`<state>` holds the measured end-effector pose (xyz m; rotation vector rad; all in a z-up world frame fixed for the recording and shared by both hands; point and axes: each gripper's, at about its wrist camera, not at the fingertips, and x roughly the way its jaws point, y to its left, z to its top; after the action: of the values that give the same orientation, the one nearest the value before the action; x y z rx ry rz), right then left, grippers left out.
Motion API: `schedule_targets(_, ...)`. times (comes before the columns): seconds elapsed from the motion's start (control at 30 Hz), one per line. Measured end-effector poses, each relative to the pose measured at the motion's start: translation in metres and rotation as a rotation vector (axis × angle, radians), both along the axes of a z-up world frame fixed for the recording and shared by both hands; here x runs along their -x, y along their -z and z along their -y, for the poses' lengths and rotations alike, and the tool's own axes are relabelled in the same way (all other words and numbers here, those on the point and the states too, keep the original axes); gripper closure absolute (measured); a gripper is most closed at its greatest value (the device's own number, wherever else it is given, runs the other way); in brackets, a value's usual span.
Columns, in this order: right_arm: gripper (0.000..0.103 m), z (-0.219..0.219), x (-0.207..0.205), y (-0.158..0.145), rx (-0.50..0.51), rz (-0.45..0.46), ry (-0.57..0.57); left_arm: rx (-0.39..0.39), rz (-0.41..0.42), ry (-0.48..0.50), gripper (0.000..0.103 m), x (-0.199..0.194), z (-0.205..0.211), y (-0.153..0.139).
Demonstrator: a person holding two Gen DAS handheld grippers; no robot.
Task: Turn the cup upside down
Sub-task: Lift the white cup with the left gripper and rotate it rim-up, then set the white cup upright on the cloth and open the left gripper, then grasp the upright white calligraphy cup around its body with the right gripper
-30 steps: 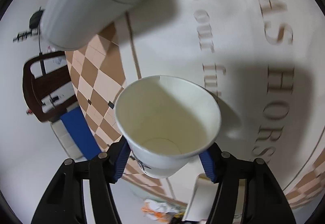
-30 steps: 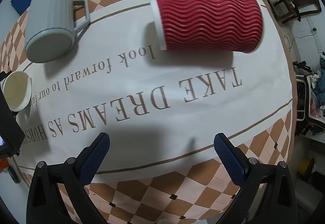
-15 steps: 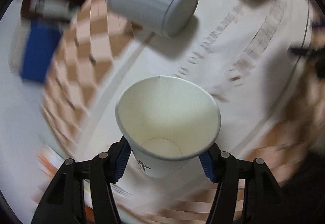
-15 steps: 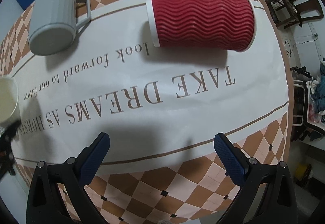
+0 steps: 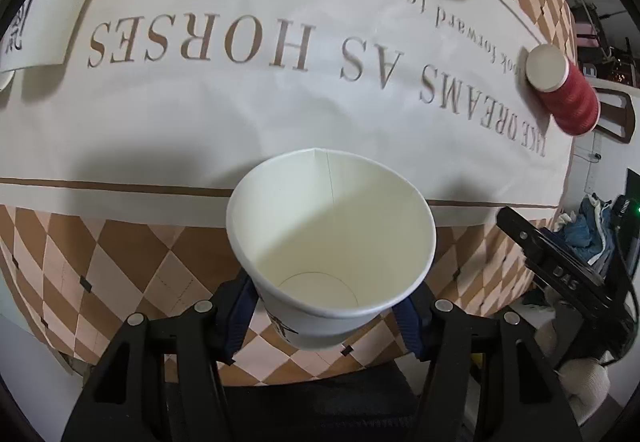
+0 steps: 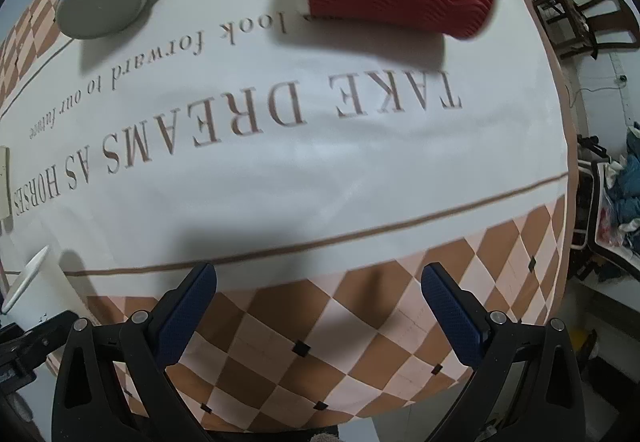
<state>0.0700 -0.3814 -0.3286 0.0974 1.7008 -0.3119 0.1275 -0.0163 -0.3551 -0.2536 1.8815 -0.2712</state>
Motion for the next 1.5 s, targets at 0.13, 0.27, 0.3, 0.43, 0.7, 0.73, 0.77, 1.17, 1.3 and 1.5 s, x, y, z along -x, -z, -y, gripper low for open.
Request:
schedule_targets(0.13, 0.000, -0.004, 0.029, 0.004, 0.025, -0.006, 0.006, -0.005, 0.022, 0.074, 0.042, 0.003, 0.011, 0.011)
schedule_targets(0.27, 0.000, -0.007, 0.052, 0.008, 0.045, -0.008, -0.001, -0.004, 0.045, 0.113, 0.042, 0.009, 0.017, 0.017)
schedule_targets(0.3, 0.000, -0.007, 0.059, 0.008, 0.043, -0.010, 0.003, -0.002, 0.052, 0.122, 0.042, 0.010, 0.017, 0.018)
schedule_targets(0.43, 0.000, -0.006, 0.078, 0.012, 0.042, -0.012, 0.012, -0.005, 0.076, 0.139, 0.030, 0.007, 0.028, 0.017)
schedule_targets(0.7, 0.000, 0.003, 0.104, 0.008, -0.036, 0.073, 0.073, -0.005, 0.163, 0.085, 0.008, 0.017, 0.046, -0.014)
schedule_targets(0.73, 0.000, 0.007, 0.105, 0.006, -0.042, 0.094, 0.062, -0.010, 0.180, 0.082, 0.007, 0.018, 0.044, -0.020)
schedule_targets(0.77, 0.000, 0.006, 0.108, 0.001, -0.042, 0.119, 0.043, -0.013, 0.198, 0.076, 0.006, 0.020, 0.040, -0.028)
schedule_targets(1.17, 0.007, -0.115, 0.117, -0.093, 0.249, 0.261, -0.840, -0.293, 0.500, -0.021, 0.002, 0.075, -0.035, -0.103)
schedule_targets(1.3, 0.008, -0.180, 0.141, -0.077, 0.491, 0.196, -1.408, -0.334, 0.429, -0.041, 0.002, 0.099, -0.063, -0.068)
schedule_targets(1.5, 0.013, -0.233, 0.182, -0.019, 0.735, 0.080, -2.054, -0.372, 0.356, -0.072, 0.002, 0.128, -0.082, -0.029)
